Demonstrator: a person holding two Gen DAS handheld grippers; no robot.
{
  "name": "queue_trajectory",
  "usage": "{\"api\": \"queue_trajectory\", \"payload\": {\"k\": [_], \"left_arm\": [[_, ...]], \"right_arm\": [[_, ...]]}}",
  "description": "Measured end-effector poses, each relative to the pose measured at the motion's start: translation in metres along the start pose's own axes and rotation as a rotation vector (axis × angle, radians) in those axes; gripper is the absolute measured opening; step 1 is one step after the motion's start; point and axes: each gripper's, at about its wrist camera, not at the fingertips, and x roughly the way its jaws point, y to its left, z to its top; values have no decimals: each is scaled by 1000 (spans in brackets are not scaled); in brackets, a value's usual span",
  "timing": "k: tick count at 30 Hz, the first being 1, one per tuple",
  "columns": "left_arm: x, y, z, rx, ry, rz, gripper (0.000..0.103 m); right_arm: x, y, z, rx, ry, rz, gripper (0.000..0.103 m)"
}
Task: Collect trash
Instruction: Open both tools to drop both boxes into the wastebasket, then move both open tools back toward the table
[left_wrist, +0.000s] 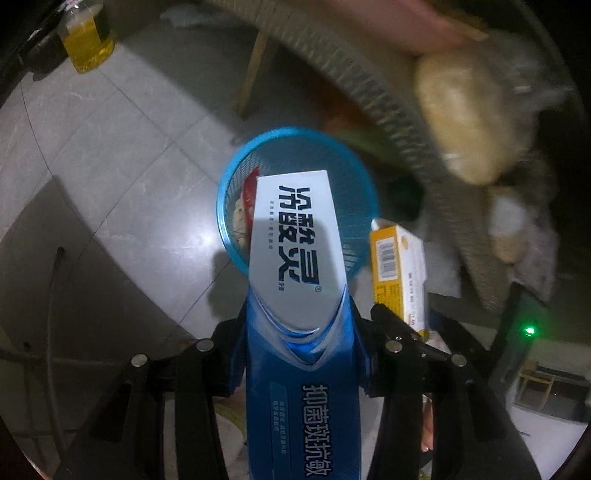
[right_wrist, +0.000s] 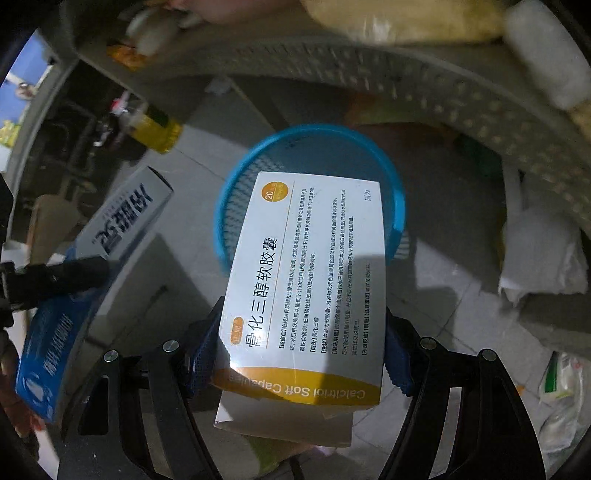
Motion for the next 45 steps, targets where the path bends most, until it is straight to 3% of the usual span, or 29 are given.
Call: {"api": "queue_trajectory", "payload": {"k": [4, 6, 8, 9, 13, 20, 23, 26, 30, 32, 36, 42, 45], "left_arm": [[39, 5, 27, -26, 37, 35, 45], [52, 1, 43, -21, 15, 52, 47], [57, -1, 54, -25, -5, 55, 67], [57, -1, 57, -38, -22, 58, 71], [46, -3, 56, -61, -44, 30, 76], [-14, -23, 30, 57, -145, 42, 77], [-56, -31, -3, 121, -220, 47, 78], [-108, -29, -51, 170, -363, 102, 84], [-162, -18, -119, 165, -500, 82, 90], [-181, -8, -152, 132, -565, 73, 98], [-221, 25, -223, 34, -709, 137, 98], [-252, 108, -328, -180, -827, 211, 98], [-260, 146, -374, -272, -871, 243, 98]], "right_arm": [[36, 7, 28, -6, 14, -61, 70], [47, 11, 41, -11, -4, -87, 72], [57, 14, 46, -21, -25, -117, 78], [61, 15, 48, -24, -38, -136, 80], [63, 17, 35, -38, -80, -186, 82], [21, -13, -1, 15, -173, -163, 82], [-7, -17, -25, 31, -208, -142, 82], [-37, -15, -53, 0, -231, -126, 82], [-77, 4, -73, -96, -276, -123, 84], [-100, 20, -82, -156, -324, -146, 87], [-133, 54, -85, -256, -405, -144, 93], [-173, 145, -99, -522, -531, -95, 95], [-175, 190, -114, -639, -542, -48, 95]]}}
